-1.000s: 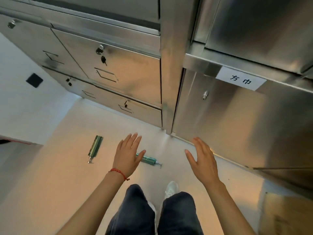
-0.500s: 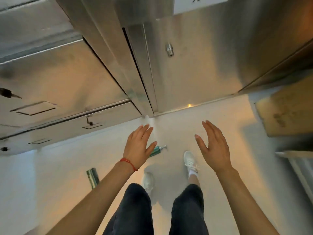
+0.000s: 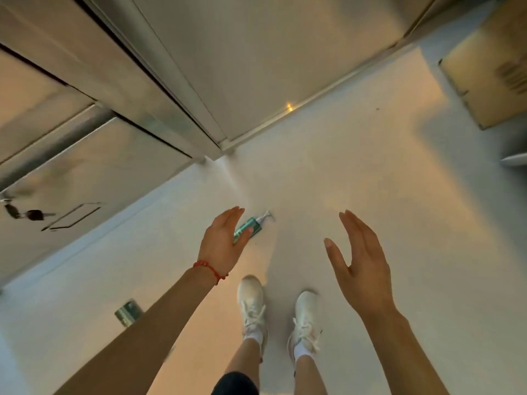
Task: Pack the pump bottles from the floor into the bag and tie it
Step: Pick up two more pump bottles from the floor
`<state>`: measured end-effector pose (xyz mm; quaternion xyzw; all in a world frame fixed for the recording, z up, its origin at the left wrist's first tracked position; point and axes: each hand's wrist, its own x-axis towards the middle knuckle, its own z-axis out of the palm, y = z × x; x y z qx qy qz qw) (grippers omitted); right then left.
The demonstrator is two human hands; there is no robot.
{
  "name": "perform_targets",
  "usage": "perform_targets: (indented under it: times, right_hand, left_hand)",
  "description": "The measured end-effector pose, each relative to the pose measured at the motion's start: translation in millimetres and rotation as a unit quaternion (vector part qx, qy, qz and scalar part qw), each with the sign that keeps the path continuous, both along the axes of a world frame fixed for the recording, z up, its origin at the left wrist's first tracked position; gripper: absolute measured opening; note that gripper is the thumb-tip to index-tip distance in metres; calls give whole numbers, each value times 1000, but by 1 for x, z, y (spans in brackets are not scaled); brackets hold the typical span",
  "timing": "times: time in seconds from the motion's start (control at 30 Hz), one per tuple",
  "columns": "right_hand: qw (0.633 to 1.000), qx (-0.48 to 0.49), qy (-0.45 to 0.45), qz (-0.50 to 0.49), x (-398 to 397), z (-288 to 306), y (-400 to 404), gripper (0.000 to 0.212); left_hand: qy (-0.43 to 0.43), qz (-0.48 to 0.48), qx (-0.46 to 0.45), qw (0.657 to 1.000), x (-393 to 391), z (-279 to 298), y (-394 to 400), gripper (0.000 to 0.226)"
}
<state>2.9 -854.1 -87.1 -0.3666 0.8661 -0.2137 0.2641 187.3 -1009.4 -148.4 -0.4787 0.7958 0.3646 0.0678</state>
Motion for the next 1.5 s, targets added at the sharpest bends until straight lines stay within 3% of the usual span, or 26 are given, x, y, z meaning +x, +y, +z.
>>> perform_targets:
  times: [0.3, 0.4, 0.53, 0.67, 0.73, 0.9, 1.07, 1.17, 1.5]
  right_hand:
    - [997, 61, -6, 37, 18, -206, 34, 52]
    - [995, 85, -4, 56, 20, -255, 41, 54]
    - [996, 79, -4, 45, 19, -295, 41, 52]
    - [996, 78, -8, 52, 25, -305, 36, 52]
    - [994, 82, -10, 69, 28, -299, 32, 54]
    - [993, 75, 4, 86, 32, -248, 18, 52]
    - [994, 46, 8, 95, 42, -158, -7, 51]
    - [991, 36, 7, 126, 54, -101, -25, 53]
    - [952, -4, -9, 304, 115, 31, -76, 58]
  left_hand:
    - [-56, 78, 40, 995, 1, -241, -6, 48]
    - [-115, 42, 76, 990, 10, -303, -6, 53]
    - [-148, 14, 93, 984, 18, -355, -4, 50]
    - [-128, 16, 68, 989, 22, -369, -4, 40]
    - [-112, 22, 68, 991, 24, -357, -4, 39]
    - [3, 167, 138, 976, 30, -270, -2, 30]
    - [164, 335, 249, 894, 51, -144, 2, 13]
    - [206, 386, 268, 858, 73, -76, 9, 11]
    - [291, 543, 212, 759, 142, 60, 62, 13]
